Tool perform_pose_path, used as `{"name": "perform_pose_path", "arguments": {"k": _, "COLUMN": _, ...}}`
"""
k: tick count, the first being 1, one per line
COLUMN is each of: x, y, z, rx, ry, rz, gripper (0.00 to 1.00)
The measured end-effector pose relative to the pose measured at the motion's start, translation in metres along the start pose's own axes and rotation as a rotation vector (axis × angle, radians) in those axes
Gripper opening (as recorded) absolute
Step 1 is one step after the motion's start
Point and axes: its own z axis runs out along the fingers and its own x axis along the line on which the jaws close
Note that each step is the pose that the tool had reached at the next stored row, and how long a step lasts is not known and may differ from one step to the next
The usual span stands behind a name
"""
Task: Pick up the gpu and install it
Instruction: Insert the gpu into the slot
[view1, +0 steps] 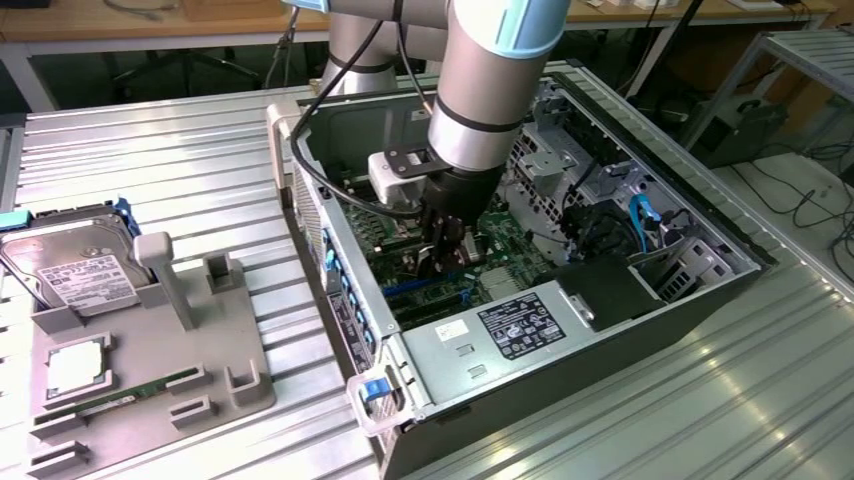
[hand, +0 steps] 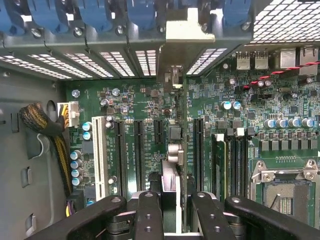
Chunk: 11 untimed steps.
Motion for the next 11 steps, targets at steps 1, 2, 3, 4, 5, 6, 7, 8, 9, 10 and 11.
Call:
{"name": "perform_pose_path", "arguments": {"k": 1, "x": 0.0, "y": 0.0, "z": 0.0, "rx": -0.0001, "ry": 0.0003, "rz": 0.0, "gripper": 0.28}}
{"name": "perform_pose_path", "arguments": {"k": 2, "x": -0.0001, "y": 0.0001, "z": 0.0001, "rx": -0.0001, "ry": 0.0002, "rz": 0.0, "gripper": 0.28}}
{"name": "perform_pose_path", "arguments": {"k": 3, "x": -0.0002, "y": 0.0001, "z": 0.0003, "rx": -0.0001, "ry": 0.0002, "rz": 0.0, "gripper": 0.28}}
{"name": "perform_pose_path", "arguments": {"k": 4, "x": -0.0002, "y": 0.0001, "z": 0.0003, "rx": -0.0002, "ry": 0.0004, "rz": 0.0, "gripper": 0.28}}
{"name": "perform_pose_path", "arguments": {"k": 5, "x": -0.0003, "y": 0.0001, "z": 0.0005, "rx": -0.0001, "ry": 0.0003, "rz": 0.0, "gripper": 0.28}}
{"name": "perform_pose_path", "arguments": {"k": 6, "x": -0.0004, "y": 0.0002, "z": 0.0007, "rx": -0.0002, "ry": 0.0002, "rz": 0.0, "gripper": 0.28}}
{"name": "perform_pose_path", "arguments": {"k": 7, "x": -0.0005, "y": 0.0002, "z": 0.0009, "rx": -0.0001, "ry": 0.0002, "rz": 0.0, "gripper": 0.28}}
{"name": "perform_pose_path", "arguments": {"k": 8, "x": -0.0006, "y": 0.0003, "z": 0.001, "rx": -0.0001, "ry": 0.0001, "rz": 0.0, "gripper": 0.28}}
{"name": "perform_pose_path", "arguments": {"k": 9, "x": -0.0006, "y": 0.0004, "z": 0.0011, "rx": -0.0001, "ry": 0.0001, "rz": 0.0, "gripper": 0.28}}
{"name": "perform_pose_path", "arguments": {"k": 10, "x": -0.0006, "y": 0.0004, "z": 0.0012, "rx": -0.0002, "ry": 0.0002, "rz": 0.0, "gripper": 0.28}}
{"name": "perform_pose_path", "arguments": {"k": 11, "x": -0.0005, "y": 0.0006, "z": 0.0012, "rx": -0.0003, "ry": 0.0002, "rz": 0.0, "gripper": 0.28}}
